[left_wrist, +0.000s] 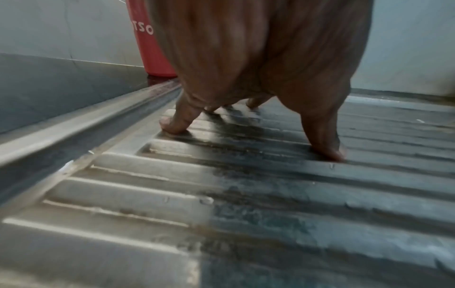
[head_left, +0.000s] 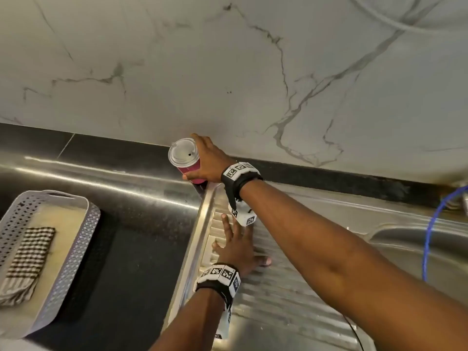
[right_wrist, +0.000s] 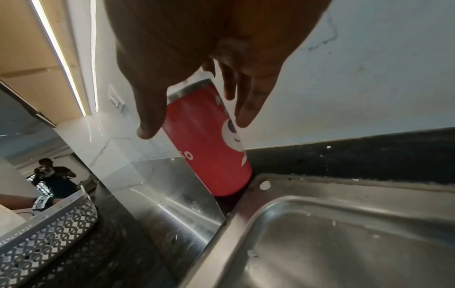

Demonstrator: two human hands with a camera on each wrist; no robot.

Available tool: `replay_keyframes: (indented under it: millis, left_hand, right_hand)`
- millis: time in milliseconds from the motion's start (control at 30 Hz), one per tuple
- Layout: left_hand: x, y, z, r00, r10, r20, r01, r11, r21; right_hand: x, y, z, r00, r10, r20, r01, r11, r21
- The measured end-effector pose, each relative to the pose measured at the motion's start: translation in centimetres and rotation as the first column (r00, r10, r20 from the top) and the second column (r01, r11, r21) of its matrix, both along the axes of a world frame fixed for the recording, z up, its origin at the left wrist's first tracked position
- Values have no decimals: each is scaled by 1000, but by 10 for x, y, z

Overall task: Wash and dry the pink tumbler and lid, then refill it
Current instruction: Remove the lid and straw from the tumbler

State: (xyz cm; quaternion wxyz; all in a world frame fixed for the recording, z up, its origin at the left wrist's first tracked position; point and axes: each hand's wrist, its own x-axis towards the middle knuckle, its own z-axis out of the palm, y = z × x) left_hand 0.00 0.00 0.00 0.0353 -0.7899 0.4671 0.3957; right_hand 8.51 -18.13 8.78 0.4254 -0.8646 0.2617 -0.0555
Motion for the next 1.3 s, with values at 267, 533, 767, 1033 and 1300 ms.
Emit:
replay_keyframes:
  millis: [267,533,767,1033,1300]
  left_hand:
    - [3,-1,-1,1000,-22,3,22,1000,21]
    - [4,-2,1,999,-40,32,38,998,44]
    - [4,-3,9,997,-49,51,48,998,28]
    - [-16,8,22,990,-15,142,34,991,-129]
    - [-92,37,50,982,-110,-157,12,853,-523]
  right_hand:
    - [3,-5,-5,996,-44,75,45,999,-16]
    - [-74,4,14,983,-140,116,146,988,-46]
    - [-183,26,42,964,-243,110,256,960,-115]
    - [-311,90,56,906,-396,148,415,900,-134]
    - [-387,153,33,848,-522,95,529,845,-74]
